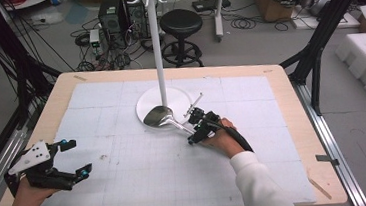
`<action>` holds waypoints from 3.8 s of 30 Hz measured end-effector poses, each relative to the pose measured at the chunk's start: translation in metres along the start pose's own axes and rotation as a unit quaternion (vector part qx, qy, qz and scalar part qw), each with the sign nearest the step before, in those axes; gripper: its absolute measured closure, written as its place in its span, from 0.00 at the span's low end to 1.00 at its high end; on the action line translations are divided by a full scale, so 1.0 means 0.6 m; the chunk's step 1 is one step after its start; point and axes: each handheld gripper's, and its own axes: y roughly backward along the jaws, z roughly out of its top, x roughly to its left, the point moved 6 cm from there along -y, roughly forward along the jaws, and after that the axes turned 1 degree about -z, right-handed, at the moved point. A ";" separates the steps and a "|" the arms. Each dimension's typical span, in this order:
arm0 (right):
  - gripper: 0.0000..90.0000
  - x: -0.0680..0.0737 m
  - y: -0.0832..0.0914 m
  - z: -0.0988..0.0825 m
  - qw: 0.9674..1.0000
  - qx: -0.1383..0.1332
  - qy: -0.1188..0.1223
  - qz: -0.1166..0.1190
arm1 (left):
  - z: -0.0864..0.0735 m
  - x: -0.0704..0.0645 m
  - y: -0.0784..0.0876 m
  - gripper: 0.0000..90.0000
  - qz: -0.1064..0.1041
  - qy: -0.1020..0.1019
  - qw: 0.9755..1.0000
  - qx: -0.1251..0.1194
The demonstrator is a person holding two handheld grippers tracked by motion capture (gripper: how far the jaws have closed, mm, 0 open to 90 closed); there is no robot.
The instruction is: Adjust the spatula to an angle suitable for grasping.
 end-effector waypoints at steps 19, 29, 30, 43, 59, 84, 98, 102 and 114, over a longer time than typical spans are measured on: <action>0.83 0.002 -0.002 0.005 1.000 0.005 -0.016 -0.017 | -0.002 0.000 -0.001 0.02 -0.001 0.000 1.000 0.002; 0.83 0.002 0.002 0.007 1.000 0.000 -0.006 -0.011 | -0.002 0.002 0.000 0.02 0.000 0.001 1.000 0.003; 0.83 0.001 0.005 0.007 1.000 -0.004 0.001 -0.012 | -0.003 0.002 0.000 0.02 0.001 0.002 1.000 0.003; 0.83 0.015 0.053 0.017 0.998 -0.059 0.026 0.022 | -0.003 0.002 0.000 0.02 0.001 0.002 1.000 0.003; 0.83 0.037 0.145 0.036 0.988 -0.125 0.078 0.046 | 0.001 -0.001 0.003 0.02 -0.005 0.002 1.000 -0.003; 0.83 0.123 0.121 0.026 0.974 -0.101 0.178 0.097 | 0.006 -0.001 0.009 0.02 -0.012 0.006 1.000 -0.017; 0.83 0.172 0.075 0.019 0.967 -0.079 0.218 0.109 | 0.007 -0.002 0.008 0.02 -0.011 0.004 1.000 -0.017; 0.83 0.179 0.063 0.022 0.965 -0.083 0.218 0.117 | 0.007 -0.002 0.008 0.02 -0.011 0.004 1.000 -0.017; 0.83 0.180 0.019 0.039 0.963 -0.081 0.229 0.120 | 0.006 -0.002 0.007 0.02 -0.011 0.003 1.000 -0.014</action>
